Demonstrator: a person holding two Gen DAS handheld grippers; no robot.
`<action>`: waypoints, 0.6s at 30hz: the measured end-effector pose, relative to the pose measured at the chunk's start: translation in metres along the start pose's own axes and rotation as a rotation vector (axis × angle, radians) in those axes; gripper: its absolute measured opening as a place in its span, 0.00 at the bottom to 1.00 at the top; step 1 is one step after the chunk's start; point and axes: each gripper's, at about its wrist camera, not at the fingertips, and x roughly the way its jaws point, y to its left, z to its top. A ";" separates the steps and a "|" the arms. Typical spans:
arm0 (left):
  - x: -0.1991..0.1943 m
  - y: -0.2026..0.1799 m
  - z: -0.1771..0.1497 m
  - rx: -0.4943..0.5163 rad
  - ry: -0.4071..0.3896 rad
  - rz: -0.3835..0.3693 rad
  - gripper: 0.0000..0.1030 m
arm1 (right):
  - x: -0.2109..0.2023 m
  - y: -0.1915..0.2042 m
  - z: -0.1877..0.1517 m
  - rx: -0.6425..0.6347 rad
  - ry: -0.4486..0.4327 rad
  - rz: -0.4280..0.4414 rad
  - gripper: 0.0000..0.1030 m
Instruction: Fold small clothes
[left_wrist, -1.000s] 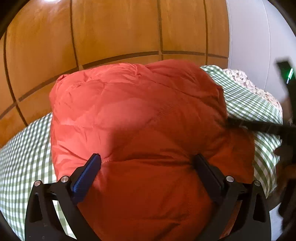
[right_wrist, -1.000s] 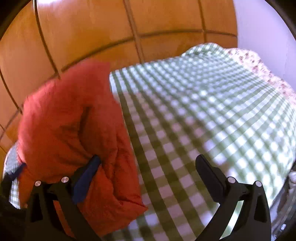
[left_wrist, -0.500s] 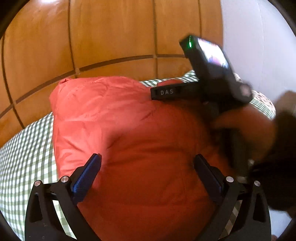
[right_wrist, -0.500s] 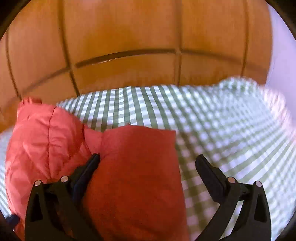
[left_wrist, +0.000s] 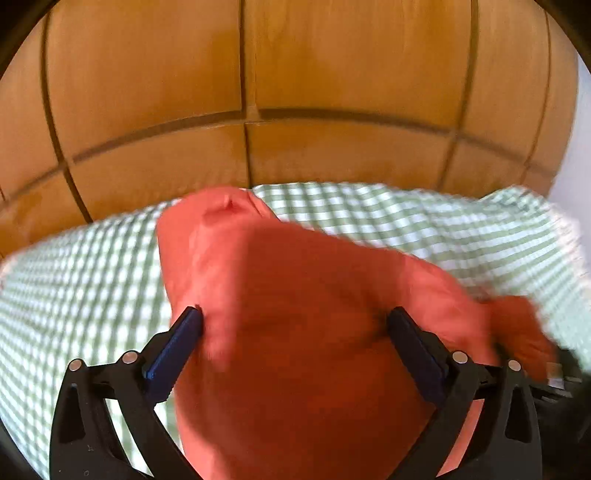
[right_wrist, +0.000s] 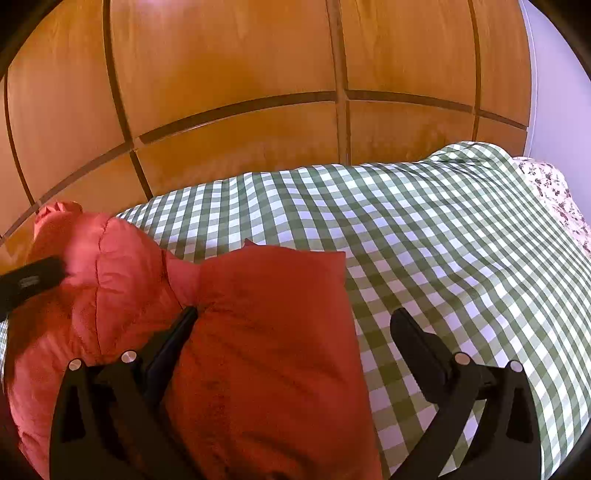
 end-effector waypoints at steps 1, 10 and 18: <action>0.011 0.002 0.000 -0.002 0.011 0.013 0.97 | 0.001 0.001 0.001 0.003 0.001 0.003 0.98; 0.038 0.017 -0.008 -0.051 0.037 0.024 0.97 | 0.021 0.010 0.005 -0.015 0.042 0.035 0.98; -0.009 0.053 -0.044 -0.230 0.012 -0.142 0.97 | 0.014 0.016 0.004 -0.047 0.012 0.006 0.98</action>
